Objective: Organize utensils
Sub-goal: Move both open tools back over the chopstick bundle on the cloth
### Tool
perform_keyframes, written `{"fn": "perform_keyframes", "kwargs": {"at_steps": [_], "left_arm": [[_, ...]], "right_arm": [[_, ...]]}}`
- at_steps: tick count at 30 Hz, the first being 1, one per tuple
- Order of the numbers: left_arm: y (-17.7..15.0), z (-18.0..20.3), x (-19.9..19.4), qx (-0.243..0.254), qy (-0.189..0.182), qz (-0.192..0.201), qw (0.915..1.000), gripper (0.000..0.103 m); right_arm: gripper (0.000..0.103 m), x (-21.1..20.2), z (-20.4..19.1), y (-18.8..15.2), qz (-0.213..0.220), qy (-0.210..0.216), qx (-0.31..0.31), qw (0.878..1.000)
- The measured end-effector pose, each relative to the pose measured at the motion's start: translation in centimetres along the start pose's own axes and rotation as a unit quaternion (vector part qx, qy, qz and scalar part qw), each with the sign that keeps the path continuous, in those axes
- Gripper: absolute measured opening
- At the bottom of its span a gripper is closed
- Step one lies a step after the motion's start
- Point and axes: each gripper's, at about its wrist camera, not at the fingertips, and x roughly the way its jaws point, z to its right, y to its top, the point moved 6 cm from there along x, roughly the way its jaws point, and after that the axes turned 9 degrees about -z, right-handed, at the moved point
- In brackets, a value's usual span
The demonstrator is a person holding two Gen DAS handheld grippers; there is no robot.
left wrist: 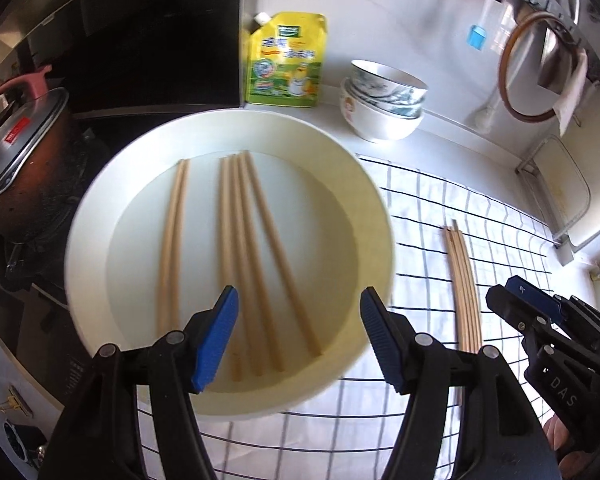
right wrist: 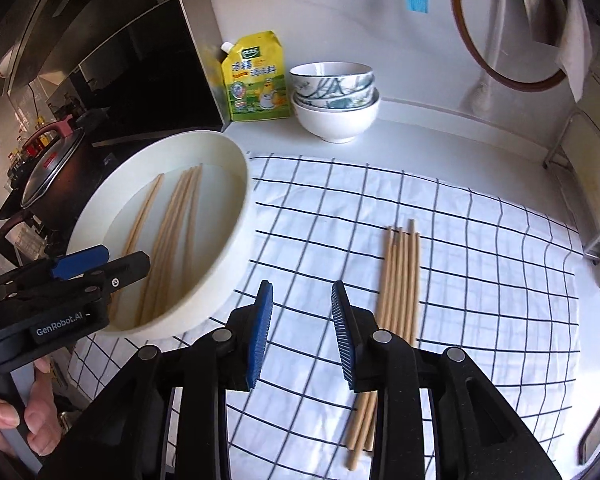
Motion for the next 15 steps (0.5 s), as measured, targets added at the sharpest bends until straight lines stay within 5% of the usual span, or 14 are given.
{"fn": "perform_keyframes", "kwargs": {"at_steps": [15], "left_arm": [[-1.9, 8.7, 1.3, 0.058, -0.022, -0.01, 0.998, 0.064]], "right_arm": [[0.029, 1.3, 10.0, -5.2, -0.028, -0.042, 0.076, 0.996]]}}
